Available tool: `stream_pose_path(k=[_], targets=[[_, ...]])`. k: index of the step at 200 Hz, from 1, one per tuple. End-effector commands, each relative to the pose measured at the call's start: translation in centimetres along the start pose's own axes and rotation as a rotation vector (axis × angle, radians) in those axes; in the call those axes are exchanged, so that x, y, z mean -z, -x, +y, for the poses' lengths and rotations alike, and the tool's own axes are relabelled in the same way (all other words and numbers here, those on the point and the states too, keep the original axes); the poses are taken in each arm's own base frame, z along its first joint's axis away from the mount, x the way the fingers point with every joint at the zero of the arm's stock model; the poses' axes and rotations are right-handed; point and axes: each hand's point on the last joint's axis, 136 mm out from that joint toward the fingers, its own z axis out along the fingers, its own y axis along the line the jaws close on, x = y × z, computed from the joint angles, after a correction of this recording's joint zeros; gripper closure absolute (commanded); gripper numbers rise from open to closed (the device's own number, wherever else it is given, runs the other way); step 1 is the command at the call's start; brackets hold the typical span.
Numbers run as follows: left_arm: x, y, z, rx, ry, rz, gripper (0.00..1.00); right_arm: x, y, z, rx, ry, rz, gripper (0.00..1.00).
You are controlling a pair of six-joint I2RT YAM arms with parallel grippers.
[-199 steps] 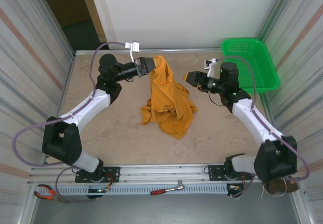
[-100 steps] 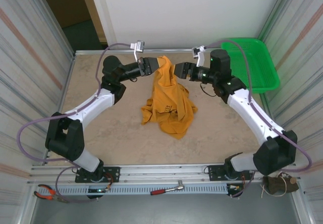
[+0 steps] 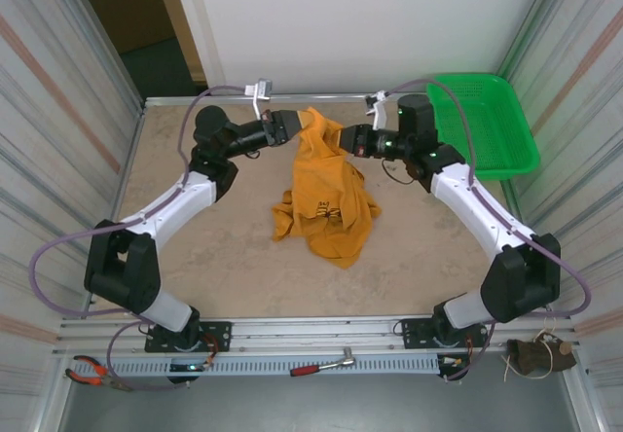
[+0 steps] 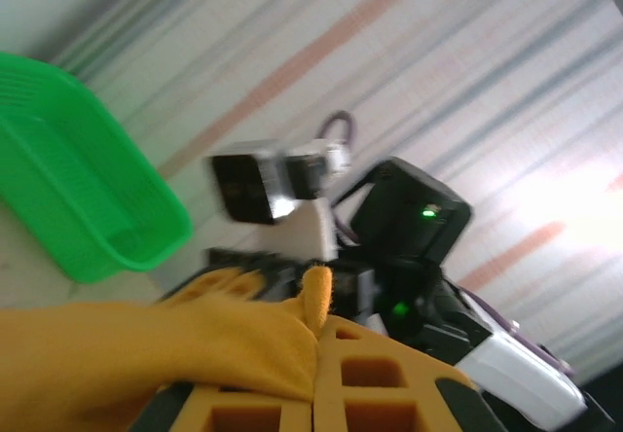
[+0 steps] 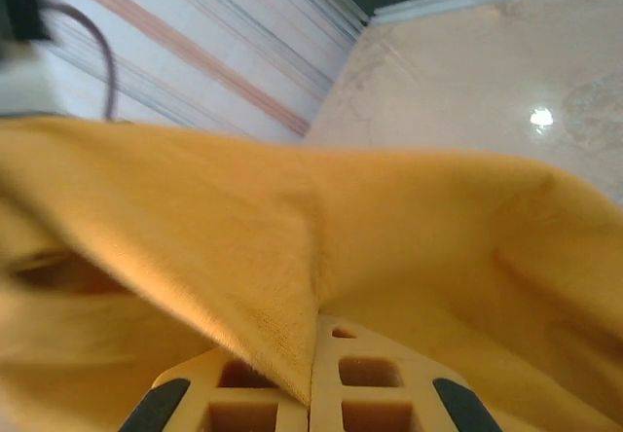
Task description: Fold the inside-out t-shirt
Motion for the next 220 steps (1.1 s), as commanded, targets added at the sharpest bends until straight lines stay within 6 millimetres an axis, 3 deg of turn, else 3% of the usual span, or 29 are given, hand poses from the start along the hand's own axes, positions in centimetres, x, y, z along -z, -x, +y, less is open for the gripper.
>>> stream_pose_path(k=[1,30,62,99,131,170,220], targets=[[2.7,1.4,3.2,-0.034,0.168,-0.086,0.91,3.8,2.6,5.3,0.06,0.244,-0.073,1.0],[3.9,1.2,6.1,-0.029,0.282,-0.092,0.62,4.5,2.1,7.4,0.079,0.369,-0.025,1.0],[5.0,0.9,4.9,-0.109,0.357,-0.097,0.44,4.1,1.7,6.8,0.064,0.364,-0.019,1.0],[4.3,-2.5,0.5,-0.355,0.488,-0.04,0.39,3.8,1.5,5.9,0.031,0.338,-0.025,1.0],[4.0,-4.6,-0.6,-0.404,0.605,-0.067,0.36,3.6,1.4,5.2,0.01,0.307,-0.033,1.0],[3.5,-6.7,-0.4,-0.477,0.664,-0.033,0.32,3.4,1.4,4.6,-0.001,0.284,-0.036,1.0],[2.3,-7.7,1.0,-0.586,0.659,0.061,0.31,3.4,1.5,4.5,-0.004,0.28,-0.04,1.0]])
